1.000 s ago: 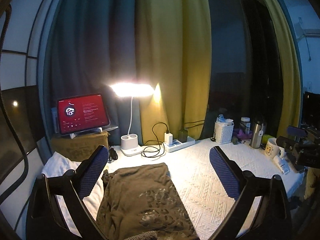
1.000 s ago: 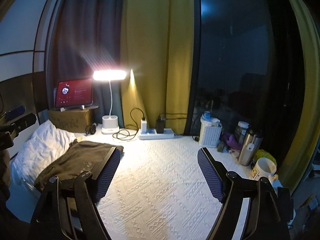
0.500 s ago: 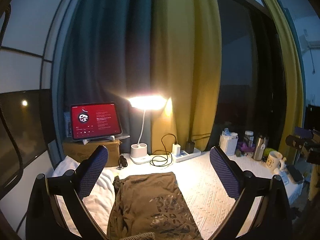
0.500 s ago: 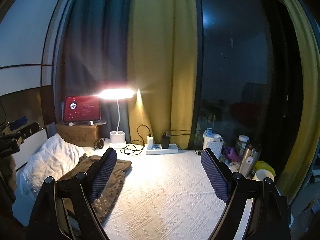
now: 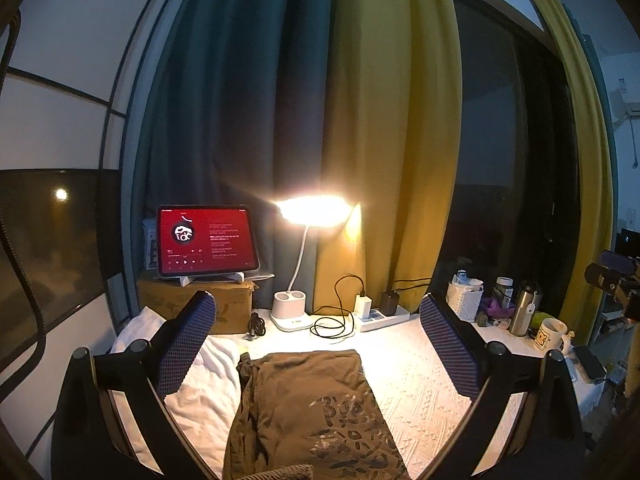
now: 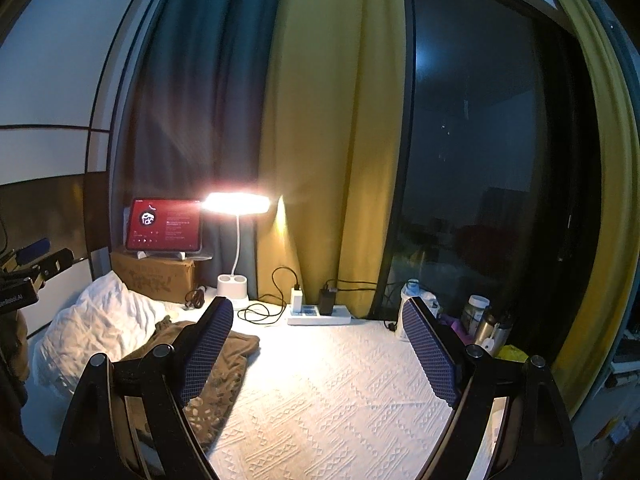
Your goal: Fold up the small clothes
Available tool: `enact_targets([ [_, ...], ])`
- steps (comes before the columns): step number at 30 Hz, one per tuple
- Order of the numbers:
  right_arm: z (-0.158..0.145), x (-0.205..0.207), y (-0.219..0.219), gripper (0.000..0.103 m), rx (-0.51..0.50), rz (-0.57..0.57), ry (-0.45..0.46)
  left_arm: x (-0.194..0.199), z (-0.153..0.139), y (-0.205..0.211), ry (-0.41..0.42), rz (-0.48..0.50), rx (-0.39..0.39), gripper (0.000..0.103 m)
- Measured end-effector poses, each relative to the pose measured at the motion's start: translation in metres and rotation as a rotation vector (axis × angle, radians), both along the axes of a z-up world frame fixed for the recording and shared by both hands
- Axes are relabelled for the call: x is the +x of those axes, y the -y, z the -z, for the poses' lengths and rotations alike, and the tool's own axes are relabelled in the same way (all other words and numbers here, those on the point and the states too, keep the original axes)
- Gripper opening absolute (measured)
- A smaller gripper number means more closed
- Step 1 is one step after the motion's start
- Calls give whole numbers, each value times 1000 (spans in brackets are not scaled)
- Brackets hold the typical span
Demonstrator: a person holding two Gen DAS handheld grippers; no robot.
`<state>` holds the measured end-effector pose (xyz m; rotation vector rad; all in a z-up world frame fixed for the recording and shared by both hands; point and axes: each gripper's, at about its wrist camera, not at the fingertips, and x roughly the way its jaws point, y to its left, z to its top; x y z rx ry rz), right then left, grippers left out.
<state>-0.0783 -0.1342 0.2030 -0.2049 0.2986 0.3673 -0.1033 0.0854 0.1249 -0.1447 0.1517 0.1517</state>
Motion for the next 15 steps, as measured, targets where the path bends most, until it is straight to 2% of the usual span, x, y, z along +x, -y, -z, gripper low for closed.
enact_targets([
  [15,-1,-3,0,88,-12,7,2,-8,-3,-2,24,-13,1,101],
])
